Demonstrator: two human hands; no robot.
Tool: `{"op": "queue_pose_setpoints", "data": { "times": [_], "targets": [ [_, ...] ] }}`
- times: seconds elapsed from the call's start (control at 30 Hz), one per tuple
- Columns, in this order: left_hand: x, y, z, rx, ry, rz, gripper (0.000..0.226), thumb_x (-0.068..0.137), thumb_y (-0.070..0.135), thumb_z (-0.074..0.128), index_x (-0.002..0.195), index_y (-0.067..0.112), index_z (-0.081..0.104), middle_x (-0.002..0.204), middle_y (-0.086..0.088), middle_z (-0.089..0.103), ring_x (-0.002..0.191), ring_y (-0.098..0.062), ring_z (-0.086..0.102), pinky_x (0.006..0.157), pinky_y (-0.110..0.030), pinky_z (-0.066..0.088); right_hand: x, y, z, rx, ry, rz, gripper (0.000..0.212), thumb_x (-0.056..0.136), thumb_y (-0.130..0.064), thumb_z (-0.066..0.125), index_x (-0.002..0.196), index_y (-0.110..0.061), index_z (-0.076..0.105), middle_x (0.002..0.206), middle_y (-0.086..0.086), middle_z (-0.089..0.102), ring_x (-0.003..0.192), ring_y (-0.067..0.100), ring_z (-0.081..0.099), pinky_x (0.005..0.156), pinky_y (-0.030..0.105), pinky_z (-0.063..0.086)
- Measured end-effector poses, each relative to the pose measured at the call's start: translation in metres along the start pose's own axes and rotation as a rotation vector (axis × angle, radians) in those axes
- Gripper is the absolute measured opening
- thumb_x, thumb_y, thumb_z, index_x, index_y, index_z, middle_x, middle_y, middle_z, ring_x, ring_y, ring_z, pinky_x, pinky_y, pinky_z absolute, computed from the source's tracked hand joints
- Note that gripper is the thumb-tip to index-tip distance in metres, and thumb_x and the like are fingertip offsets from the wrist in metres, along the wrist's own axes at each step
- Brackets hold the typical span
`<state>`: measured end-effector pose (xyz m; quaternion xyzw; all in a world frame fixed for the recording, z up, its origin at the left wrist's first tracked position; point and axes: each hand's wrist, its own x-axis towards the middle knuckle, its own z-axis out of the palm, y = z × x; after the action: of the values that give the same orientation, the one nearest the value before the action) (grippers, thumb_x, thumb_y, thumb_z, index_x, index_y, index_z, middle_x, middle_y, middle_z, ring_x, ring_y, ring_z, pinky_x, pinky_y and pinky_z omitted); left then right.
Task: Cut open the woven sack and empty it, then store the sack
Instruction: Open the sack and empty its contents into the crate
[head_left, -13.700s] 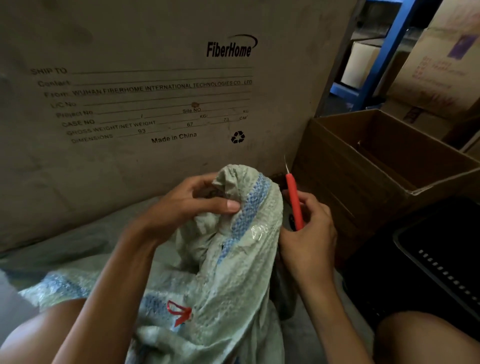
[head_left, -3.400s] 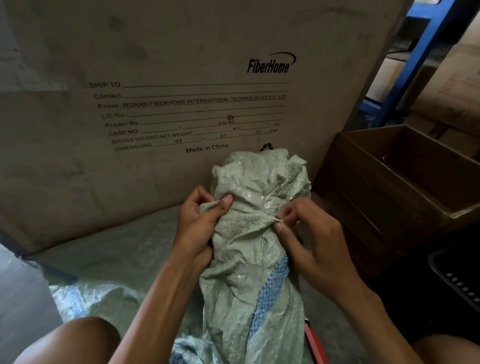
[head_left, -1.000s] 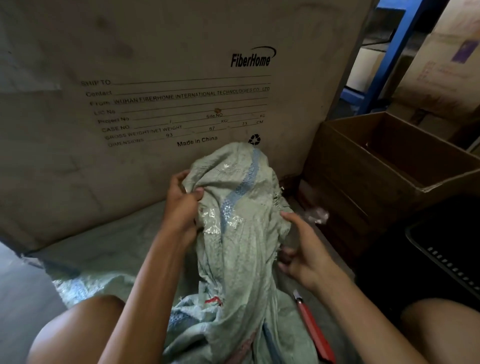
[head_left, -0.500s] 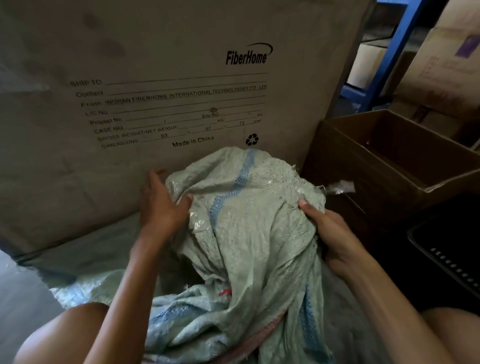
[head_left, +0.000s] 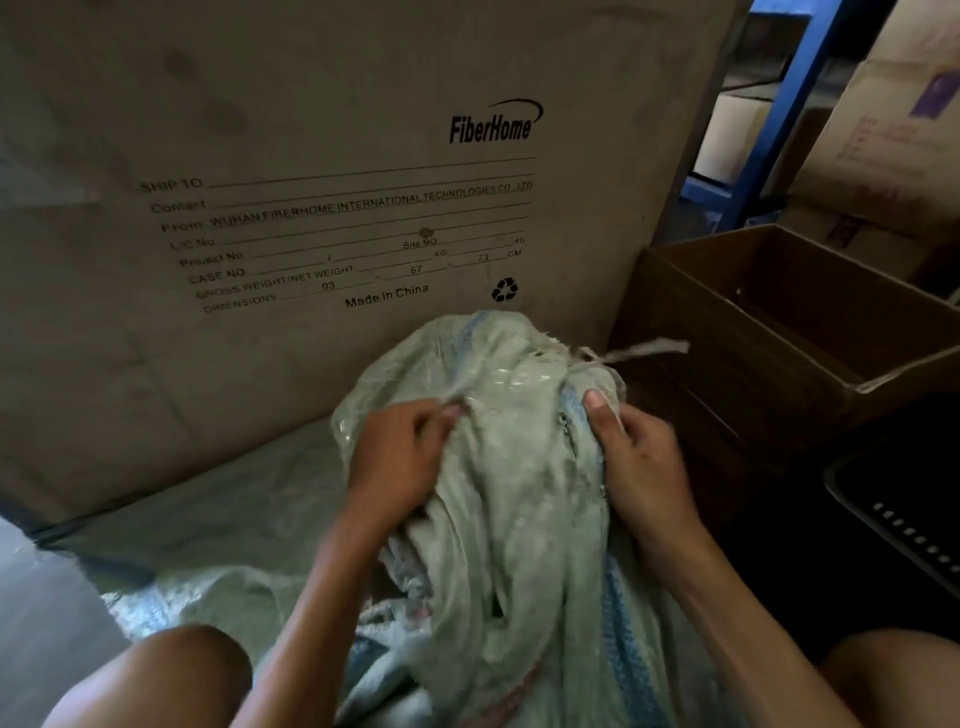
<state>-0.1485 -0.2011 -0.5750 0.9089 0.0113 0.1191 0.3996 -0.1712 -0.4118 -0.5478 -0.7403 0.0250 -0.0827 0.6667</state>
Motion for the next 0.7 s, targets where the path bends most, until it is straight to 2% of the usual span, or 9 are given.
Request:
{"op": "queue_pose_setpoints", "data": {
  "times": [0.1,0.2,0.27,0.33,0.4,0.5,0.57,0.63,0.7],
  "targets": [
    [0.013,-0.024,-0.037,0.094,0.3,-0.254,0.033,0.104,0.029,0.051,0.11,0.011,0.077,0.101,-0.027,0.075,0.095,-0.041,0.071,0.078,-0.04,0.05,0.013,0.003,-0.029,-0.07,0.272,-0.038,0.026,0.098,-0.029,0.059,0.08,-0.019,0.076,0.079,-0.003,0.075,0.065,0.003,0.063,0.062,0.023,0.052],
    [0.017,-0.041,-0.081,0.063,0.448,-0.379,0.052,0.105,0.038,0.048,0.1,-0.007,0.074,0.098,-0.04,0.068,0.095,-0.05,0.067,0.081,-0.049,0.049,0.025,0.001,-0.071,0.078,0.525,0.12,0.026,0.098,-0.031,0.059,0.08,-0.021,0.074,0.1,0.014,0.076,0.079,0.016,0.068,0.08,0.04,0.059],
    [0.015,-0.046,-0.092,-0.022,0.437,-0.42,0.056,0.102,0.045,0.048,0.081,-0.002,0.07,0.085,-0.034,0.068,0.084,-0.041,0.067,0.078,-0.05,0.051,0.023,-0.005,-0.083,0.182,0.562,0.239,0.025,0.099,-0.031,0.056,0.084,-0.021,0.074,0.109,0.016,0.074,0.086,0.021,0.071,0.084,0.044,0.057],
    [0.011,-0.036,-0.088,-0.173,0.365,-0.439,0.057,0.1,0.05,0.049,0.078,0.001,0.066,0.08,-0.025,0.067,0.079,-0.036,0.065,0.077,-0.05,0.053,0.018,-0.009,-0.077,0.292,0.435,0.311,0.028,0.099,-0.038,0.054,0.098,-0.019,0.074,0.111,0.014,0.075,0.094,0.026,0.073,0.082,0.039,0.056],
    [0.009,-0.02,-0.075,-0.409,0.253,-0.468,0.049,0.101,0.05,0.047,0.093,0.009,0.071,0.083,-0.014,0.069,0.079,-0.031,0.065,0.071,-0.04,0.055,0.011,-0.013,-0.06,0.358,0.164,0.379,0.05,0.095,-0.057,0.049,0.114,-0.016,0.071,0.113,0.011,0.075,0.101,0.026,0.073,0.081,0.039,0.055],
    [0.007,0.014,-0.056,-0.669,-0.036,-0.492,0.055,0.096,0.065,0.041,0.096,0.018,0.069,0.088,-0.006,0.069,0.081,-0.021,0.064,0.07,-0.034,0.048,0.004,-0.012,-0.045,-0.03,-0.086,0.385,0.095,0.071,-0.075,0.067,0.149,-0.031,0.037,0.149,-0.001,0.052,0.13,0.022,0.056,0.109,0.052,0.042],
    [0.006,0.024,-0.043,-0.592,-0.197,-0.429,0.093,0.068,0.088,0.055,0.124,0.014,0.062,0.113,-0.012,0.07,0.102,-0.028,0.066,0.085,-0.042,0.052,0.0,-0.007,-0.039,-0.151,-0.163,0.345,0.114,0.066,-0.053,0.086,0.154,-0.042,0.013,0.152,-0.007,0.041,0.126,0.016,0.051,0.112,0.041,0.036],
    [-0.002,0.026,-0.03,-0.355,-0.324,-0.366,0.125,0.045,0.078,0.082,0.147,0.02,0.037,0.132,-0.009,0.061,0.115,-0.033,0.062,0.101,-0.047,0.051,-0.001,0.001,-0.035,-0.141,-0.207,0.325,0.118,0.07,-0.023,0.089,0.154,-0.04,0.008,0.144,-0.008,0.046,0.119,0.012,0.053,0.108,0.034,0.039],
    [-0.01,0.009,-0.02,-0.035,-0.315,-0.299,0.102,0.056,0.049,0.086,0.142,0.025,0.039,0.131,-0.006,0.061,0.117,-0.03,0.061,0.103,-0.042,0.049,0.004,0.01,-0.041,-0.179,-0.15,0.34,0.112,0.073,-0.01,0.085,0.154,-0.036,0.013,0.137,-0.01,0.044,0.121,0.011,0.047,0.107,0.03,0.038]
  ]
}}
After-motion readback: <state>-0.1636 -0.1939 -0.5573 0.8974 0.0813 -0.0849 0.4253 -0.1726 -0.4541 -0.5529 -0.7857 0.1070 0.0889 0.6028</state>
